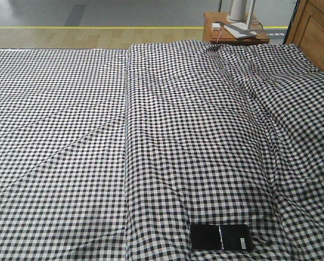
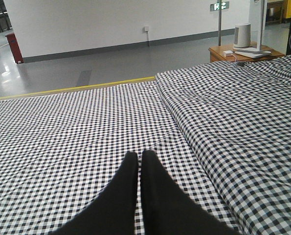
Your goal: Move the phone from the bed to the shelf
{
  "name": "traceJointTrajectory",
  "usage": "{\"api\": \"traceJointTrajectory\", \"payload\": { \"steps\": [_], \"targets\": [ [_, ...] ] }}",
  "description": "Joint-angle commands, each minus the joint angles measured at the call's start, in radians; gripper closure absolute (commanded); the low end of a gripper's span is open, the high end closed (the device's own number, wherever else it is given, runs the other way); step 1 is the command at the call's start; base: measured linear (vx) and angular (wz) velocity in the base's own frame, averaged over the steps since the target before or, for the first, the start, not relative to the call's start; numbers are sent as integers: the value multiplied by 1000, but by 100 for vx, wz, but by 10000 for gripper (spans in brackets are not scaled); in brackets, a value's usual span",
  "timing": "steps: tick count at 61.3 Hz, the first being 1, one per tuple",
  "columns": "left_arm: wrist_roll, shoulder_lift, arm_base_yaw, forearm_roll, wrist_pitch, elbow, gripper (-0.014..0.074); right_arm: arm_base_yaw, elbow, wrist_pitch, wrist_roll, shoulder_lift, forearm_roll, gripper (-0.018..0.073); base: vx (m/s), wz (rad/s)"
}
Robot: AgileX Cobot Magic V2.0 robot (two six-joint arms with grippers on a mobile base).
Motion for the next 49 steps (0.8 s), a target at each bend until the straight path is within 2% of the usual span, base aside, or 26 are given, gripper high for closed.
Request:
{"api": "traceJointTrajectory", "payload": {
  "steps": [1, 12, 22, 32, 43, 49],
  "targets": [
    [-6, -5, -3, -9, -72, -23, 595, -92, -72, 5, -2, 13, -1, -138, 0, 0],
    [-6, -5, -3, -9, -72, -23, 595, -255, -82, 14, -43, 115, 28, -132, 0, 0],
    [-6, -5, -3, -9, -72, -23, 595, -344, -82, 11, -186, 280, 154, -125, 0, 0],
    [-6, -5, -3, -9, -72, -23, 595, -395, -82, 11, -368, 472, 310, -118, 0, 0],
    [-6, -5, -3, -9, -72, -23, 595, -409, -82, 17, -663, 688, 517, -113, 0, 0],
    [-6, -5, -3, -9, -72, -23, 595, -409, -82, 37, -786, 801, 632, -109, 0, 0]
  ]
}}
